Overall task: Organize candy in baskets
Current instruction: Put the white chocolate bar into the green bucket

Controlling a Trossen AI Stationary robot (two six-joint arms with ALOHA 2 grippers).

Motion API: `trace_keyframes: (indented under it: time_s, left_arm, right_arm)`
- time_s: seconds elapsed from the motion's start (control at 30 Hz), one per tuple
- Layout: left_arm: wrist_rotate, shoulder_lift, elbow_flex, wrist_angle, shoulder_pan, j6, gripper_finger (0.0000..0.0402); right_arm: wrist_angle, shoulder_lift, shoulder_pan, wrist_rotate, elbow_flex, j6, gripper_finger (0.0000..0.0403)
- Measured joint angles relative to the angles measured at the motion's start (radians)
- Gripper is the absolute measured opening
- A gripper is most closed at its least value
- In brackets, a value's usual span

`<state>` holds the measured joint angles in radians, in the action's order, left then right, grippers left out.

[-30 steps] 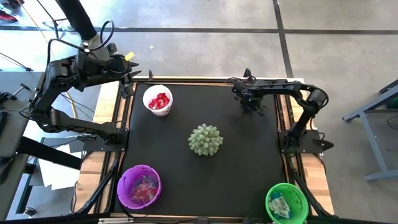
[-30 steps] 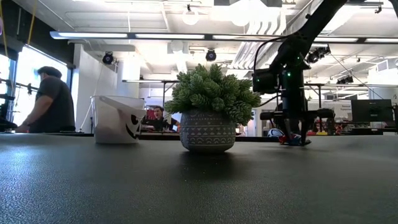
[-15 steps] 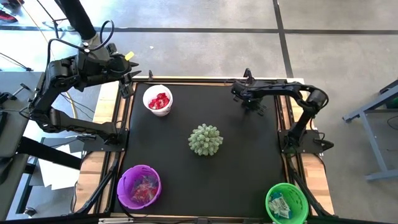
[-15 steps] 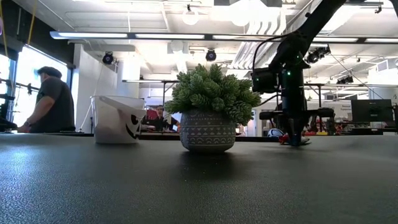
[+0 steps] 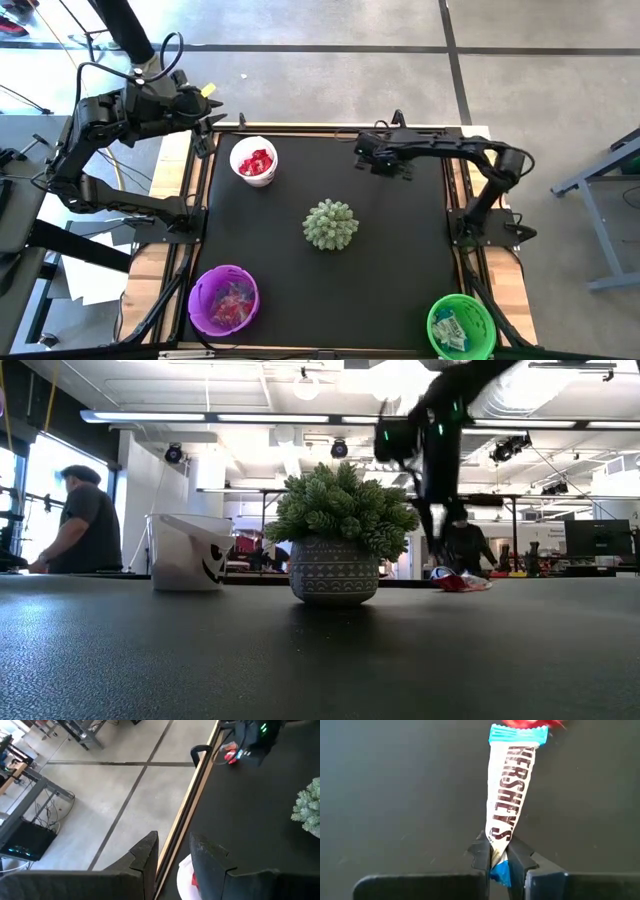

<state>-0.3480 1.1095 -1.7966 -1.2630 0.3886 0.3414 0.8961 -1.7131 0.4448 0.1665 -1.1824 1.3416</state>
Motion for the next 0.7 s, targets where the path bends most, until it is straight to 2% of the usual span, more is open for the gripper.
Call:
trace_keyframes:
  time_s: [0.17, 0.33, 0.53, 0.7]
  left_arm:
    - [0.000, -0.001, 0.000, -0.034, 0.000, -0.001, 0.0101]
    - [-0.001, -0.002, 0.000, -0.053, 0.000, 0.000, 0.0101]
    - [-0.002, -0.002, 0.000, -0.054, 0.000, 0.000, 0.0101]
    - [-0.002, -0.002, 0.000, -0.051, 0.000, 0.000, 0.0101]
  right_arm:
    - [0.155, 0.055, -0.112, 0.034, -0.176, -0.063, 0.0021]
    - [0.378, 0.087, -0.271, 0.033, -0.385, -0.046, 0.0021]
    - [0.553, 0.090, -0.522, 0.009, -0.619, 0.180, 0.0021]
    - [0.584, 0.091, -0.730, 0.009, -0.704, 0.440, 0.0021]
